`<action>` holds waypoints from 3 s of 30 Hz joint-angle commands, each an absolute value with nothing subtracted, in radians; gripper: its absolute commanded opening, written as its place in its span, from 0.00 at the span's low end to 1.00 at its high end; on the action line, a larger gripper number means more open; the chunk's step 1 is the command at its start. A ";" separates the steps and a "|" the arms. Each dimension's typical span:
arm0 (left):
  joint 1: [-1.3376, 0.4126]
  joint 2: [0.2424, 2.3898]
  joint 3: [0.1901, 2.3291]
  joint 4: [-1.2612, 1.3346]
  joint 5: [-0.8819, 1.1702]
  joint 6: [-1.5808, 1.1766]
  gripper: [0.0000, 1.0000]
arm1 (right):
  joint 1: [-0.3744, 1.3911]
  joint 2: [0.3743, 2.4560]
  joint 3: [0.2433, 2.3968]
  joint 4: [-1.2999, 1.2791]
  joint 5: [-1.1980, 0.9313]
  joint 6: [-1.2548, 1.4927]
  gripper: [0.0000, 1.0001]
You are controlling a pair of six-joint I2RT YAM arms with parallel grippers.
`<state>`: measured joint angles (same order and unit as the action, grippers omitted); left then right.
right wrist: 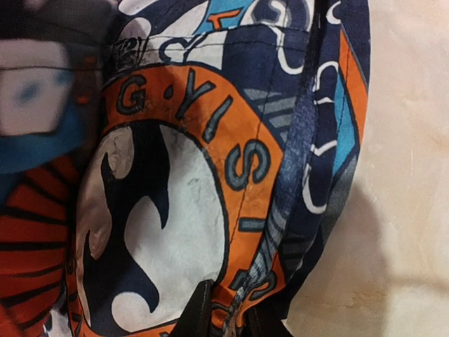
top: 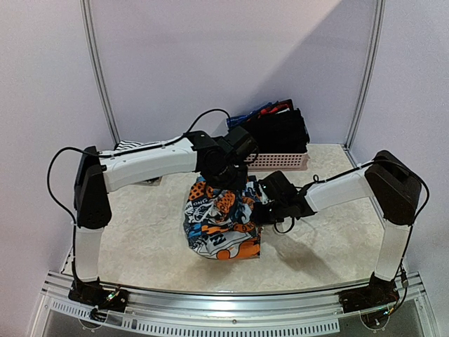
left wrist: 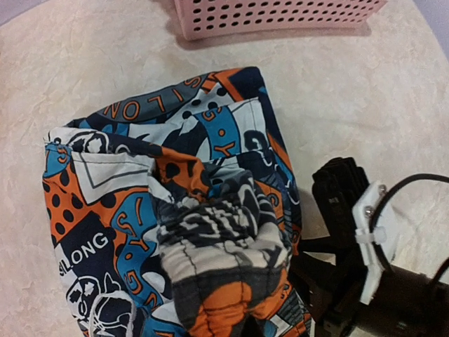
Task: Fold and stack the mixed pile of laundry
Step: Fold the rectangle-folded shorts at the center of the board, then smooth out the square-folded shorts at the center of the board.
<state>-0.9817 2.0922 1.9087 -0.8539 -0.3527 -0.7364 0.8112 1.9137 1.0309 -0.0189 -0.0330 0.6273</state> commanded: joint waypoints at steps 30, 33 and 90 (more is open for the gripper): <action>-0.975 1.848 1.640 -0.506 -0.178 -0.687 0.70 | 0.811 1.187 0.779 -0.221 -0.031 0.566 0.45; -0.963 1.779 1.542 -0.556 -0.232 -0.652 0.61 | 0.823 1.237 0.817 -0.195 -0.098 0.548 0.47; -0.796 1.637 0.998 -0.253 -0.227 -0.539 0.66 | 0.732 1.835 1.368 -0.555 0.111 0.525 0.00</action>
